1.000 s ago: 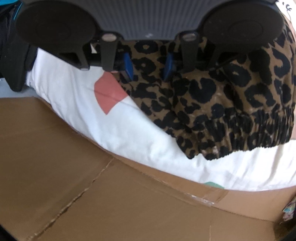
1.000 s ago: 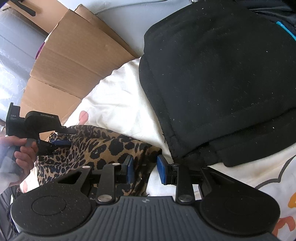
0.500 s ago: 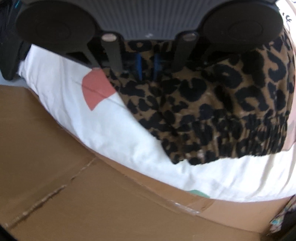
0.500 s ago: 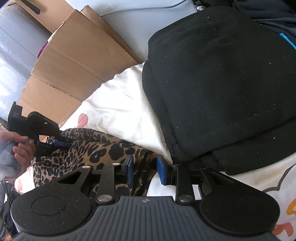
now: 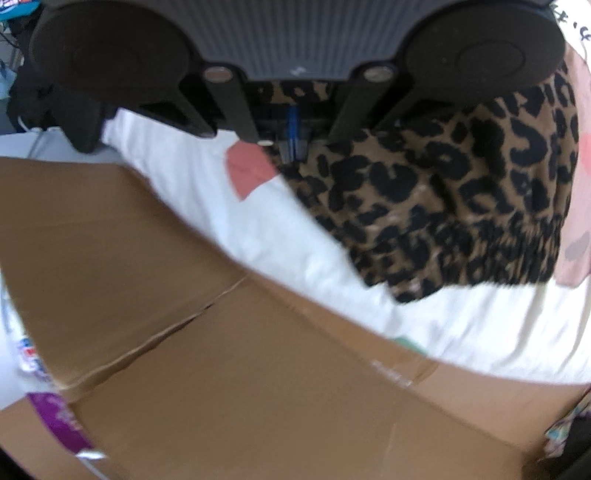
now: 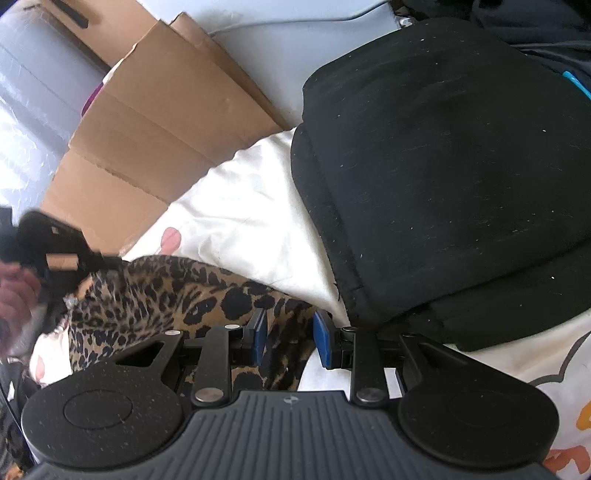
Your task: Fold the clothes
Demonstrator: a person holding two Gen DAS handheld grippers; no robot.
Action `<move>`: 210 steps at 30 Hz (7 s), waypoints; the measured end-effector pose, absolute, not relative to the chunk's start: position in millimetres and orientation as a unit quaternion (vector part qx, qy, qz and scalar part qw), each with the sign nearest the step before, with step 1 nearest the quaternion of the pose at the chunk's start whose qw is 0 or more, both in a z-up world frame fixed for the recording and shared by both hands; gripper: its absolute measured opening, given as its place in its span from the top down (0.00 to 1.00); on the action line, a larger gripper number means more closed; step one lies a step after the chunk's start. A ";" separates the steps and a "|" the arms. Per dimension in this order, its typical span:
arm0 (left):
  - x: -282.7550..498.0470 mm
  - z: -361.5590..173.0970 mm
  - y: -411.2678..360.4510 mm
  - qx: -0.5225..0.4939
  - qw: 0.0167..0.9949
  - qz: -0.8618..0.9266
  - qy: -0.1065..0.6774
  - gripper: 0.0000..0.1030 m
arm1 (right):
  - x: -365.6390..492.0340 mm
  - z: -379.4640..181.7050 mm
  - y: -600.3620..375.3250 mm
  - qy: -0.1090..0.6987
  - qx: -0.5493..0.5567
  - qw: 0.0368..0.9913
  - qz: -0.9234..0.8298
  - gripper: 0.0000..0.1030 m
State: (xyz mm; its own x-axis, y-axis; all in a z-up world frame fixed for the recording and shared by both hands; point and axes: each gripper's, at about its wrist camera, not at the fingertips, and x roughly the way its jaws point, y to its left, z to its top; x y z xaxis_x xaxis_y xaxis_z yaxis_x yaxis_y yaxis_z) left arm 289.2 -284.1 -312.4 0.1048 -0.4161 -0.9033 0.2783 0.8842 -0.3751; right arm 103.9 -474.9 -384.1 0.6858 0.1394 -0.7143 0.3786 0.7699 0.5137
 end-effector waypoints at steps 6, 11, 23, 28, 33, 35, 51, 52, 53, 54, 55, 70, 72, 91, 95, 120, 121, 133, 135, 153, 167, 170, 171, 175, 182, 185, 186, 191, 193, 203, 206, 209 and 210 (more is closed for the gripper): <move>293.4 -305.7 -290.7 -0.069 0.743 -0.240 0.622 1.00 | 101.3 -381.1 -474.4 0.383 0.320 0.864 -0.068 0.97; 297.1 -305.9 -292.6 -0.073 0.742 -0.245 0.620 1.00 | 96.9 -373.6 -472.0 0.377 0.303 0.873 -0.067 0.99; 296.2 -338.7 -316.9 -0.053 0.729 -0.233 0.641 1.00 | 83.0 -373.2 -477.8 0.389 0.304 0.865 -0.089 0.99; 297.6 -360.6 -319.9 -0.024 0.708 -0.243 0.662 0.93 | 82.6 -372.4 -477.2 0.392 0.299 0.865 -0.090 0.99; 307.3 -320.8 -314.0 0.015 0.724 -0.275 0.632 0.68 | 85.7 -367.9 -475.0 0.396 0.286 0.869 -0.083 0.95; 316.0 -312.3 -308.1 0.021 0.732 -0.263 0.628 0.67 | 84.1 -364.5 -471.8 0.386 0.285 0.874 -0.076 0.94; 347.6 -311.2 -284.4 0.114 0.744 -0.207 0.625 0.67 | 96.3 -349.2 -466.2 0.359 0.313 0.877 -0.059 0.84; 348.2 -314.1 -283.5 0.118 0.740 -0.206 0.629 0.68 | 101.1 -350.3 -463.0 0.362 0.325 0.873 -0.047 0.84; 348.3 -317.4 -284.5 0.125 0.740 -0.210 0.627 0.68 | 106.0 -351.5 -459.5 0.364 0.337 0.868 -0.035 0.84; 348.4 -320.8 -285.7 0.133 0.739 -0.213 0.625 0.68 | 111.3 -351.6 -454.9 0.366 0.341 0.866 -0.022 0.84; 348.4 -324.2 -287.0 0.140 0.739 -0.217 0.623 0.68 | 116.7 -351.6 -450.2 0.368 0.344 0.864 -0.008 0.84; 348.8 -339.4 -293.9 0.164 0.741 -0.275 0.590 0.68 | 177.8 -373.0 -394.1 0.411 0.284 0.863 0.074 0.74; 346.5 -339.4 -293.5 0.170 0.743 -0.282 0.583 0.68 | 188.6 -374.8 -386.6 0.416 0.273 0.864 0.082 0.73; 325.6 -289.8 -250.0 0.170 0.714 -0.364 0.573 0.78 | 213.0 -383.1 -392.7 0.415 0.229 0.880 0.011 0.72; 316.2 -303.5 -244.9 0.191 0.700 -0.362 0.585 0.78 | 210.9 -384.2 -393.1 0.417 0.223 0.881 0.012 0.72; 299.2 -302.0 -207.7 0.177 0.736 -0.350 0.552 0.84 | 175.6 -359.4 -407.2 0.404 0.245 0.881 0.035 0.57; 298.9 -299.3 -202.0 0.175 0.737 -0.349 0.551 0.84 | 172.3 -357.8 -405.6 0.403 0.244 0.881 0.039 0.57; 305.7 -356.4 -193.5 0.195 0.732 -0.317 0.571 0.85 | 152.2 -371.2 -398.1 0.440 0.230 0.867 0.045 0.58; 306.4 -358.4 -195.0 0.194 0.733 -0.315 0.570 0.85 | 149.3 -371.4 -403.7 0.446 0.215 0.868 0.038 0.58; 239.2 -355.2 -183.1 0.218 0.733 -0.364 0.531 0.76 | 145.0 -354.9 -390.4 0.438 0.184 0.878 0.055 0.58; 243.6 -351.9 -183.4 0.220 0.739 -0.344 0.536 0.75 | 150.8 -372.0 -356.5 0.478 0.148 0.863 0.070 0.57; 237.0 -340.5 -180.7 0.237 0.731 -0.350 0.536 0.75 | 145.2 -370.2 -353.5 0.487 0.153 0.857 0.071 0.57; 235.1 -336.3 -180.2 0.242 0.729 -0.351 0.536 0.75 | 144.1 -368.7 -351.6 0.490 0.154 0.855 0.074 0.57; 229.8 -319.8 -179.1 0.236 0.732 -0.344 0.539 0.76 | 139.7 -363.8 -345.0 0.491 0.155 0.852 0.088 0.57; 209.2 -318.0 -193.5 0.201 0.746 -0.335 0.539 0.76 | 134.1 -352.9 -354.0 0.482 0.154 0.859 0.084 0.57; 203.5 -329.4 -200.5 0.194 0.750 -0.330 0.539 0.76 | 132.8 -355.5 -368.8 0.485 0.136 0.861 0.072 0.57; 201.6 -333.2 -202.8 0.192 0.751 -0.328 0.540 0.76 | 131.7 -356.9 -374.8 0.487 0.129 0.861 0.068 0.57; 192.1 -352.3 -214.4 0.181 0.757 -0.318 0.541 0.76 | 123.5 -369.3 -410.1 0.490 0.133 0.861 0.041 0.58; 188.3 -359.9 -219.1 0.176 0.760 -0.314 0.541 0.76 | 121.8 -372.6 -418.8 0.486 0.140 0.862 0.041 0.59; 162.1 -367.5 -207.0 0.173 0.763 -0.293 0.550 0.76 | 127.9 -367.2 -426.0 0.481 0.140 0.865 0.007 0.59; 153.3 -365.7 -198.5 0.175 0.763 -0.286 0.553 0.75 | 125.6 -365.8 -423.8 0.494 0.138 0.858 0.010 0.58; 144.4 -363.8 -190.1 0.176 0.762 -0.279 0.557 0.75 | 118.7 -357.3 -418.9 0.499 0.130 0.856 0.020 0.58; 141.5 -363.2 -187.2 0.177 0.762 -0.277 0.558 0.75 | 115.0 -351.4 -417.8 0.496 0.132 0.858 0.024 0.58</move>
State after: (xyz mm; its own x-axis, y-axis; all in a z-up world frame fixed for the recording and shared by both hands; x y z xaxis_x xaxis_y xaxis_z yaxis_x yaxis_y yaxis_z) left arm 141.5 -187.2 -363.2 0.2247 -0.2246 -0.9482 0.6193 0.7842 -0.0390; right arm 115.0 -417.8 -351.4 0.5073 0.1722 -0.8444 0.0893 0.9640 0.2503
